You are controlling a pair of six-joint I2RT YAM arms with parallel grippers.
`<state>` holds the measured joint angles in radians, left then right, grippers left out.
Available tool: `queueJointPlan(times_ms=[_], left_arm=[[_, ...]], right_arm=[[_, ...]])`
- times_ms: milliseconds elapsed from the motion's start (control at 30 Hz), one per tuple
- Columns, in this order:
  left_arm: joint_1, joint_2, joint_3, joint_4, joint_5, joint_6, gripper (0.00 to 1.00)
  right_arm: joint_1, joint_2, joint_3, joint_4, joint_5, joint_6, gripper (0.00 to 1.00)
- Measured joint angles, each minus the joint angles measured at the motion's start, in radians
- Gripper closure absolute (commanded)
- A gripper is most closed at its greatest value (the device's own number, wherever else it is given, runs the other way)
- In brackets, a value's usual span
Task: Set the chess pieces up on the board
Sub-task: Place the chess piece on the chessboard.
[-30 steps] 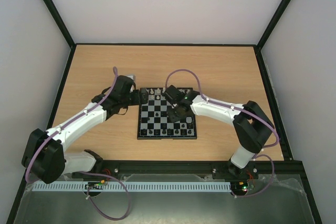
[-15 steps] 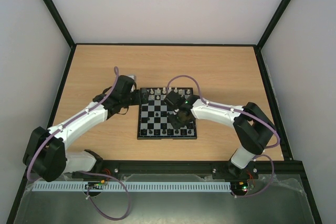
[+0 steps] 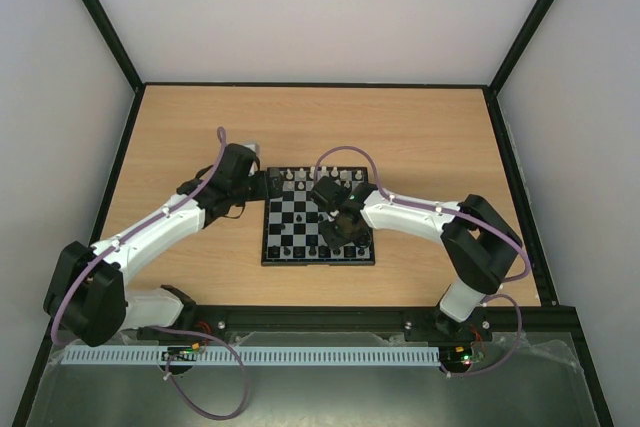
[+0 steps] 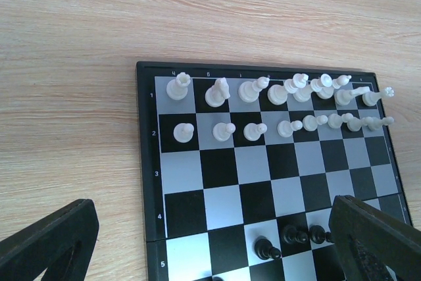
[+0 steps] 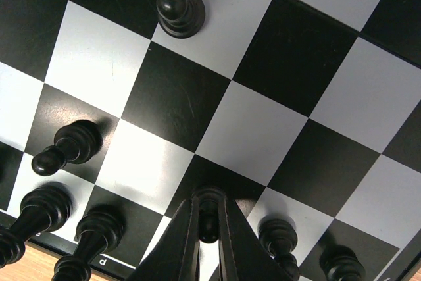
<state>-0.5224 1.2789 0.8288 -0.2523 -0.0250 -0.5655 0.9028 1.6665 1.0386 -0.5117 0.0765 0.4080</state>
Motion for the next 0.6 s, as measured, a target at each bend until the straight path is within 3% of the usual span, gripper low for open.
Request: queueJointPlan(times_ms=[600], left_arm=[[0.000,0.002,-0.006,0.008,0.003,-0.003,0.00]], right_arm=[[0.000,0.001,0.000,-0.009,-0.002,0.005,0.78]])
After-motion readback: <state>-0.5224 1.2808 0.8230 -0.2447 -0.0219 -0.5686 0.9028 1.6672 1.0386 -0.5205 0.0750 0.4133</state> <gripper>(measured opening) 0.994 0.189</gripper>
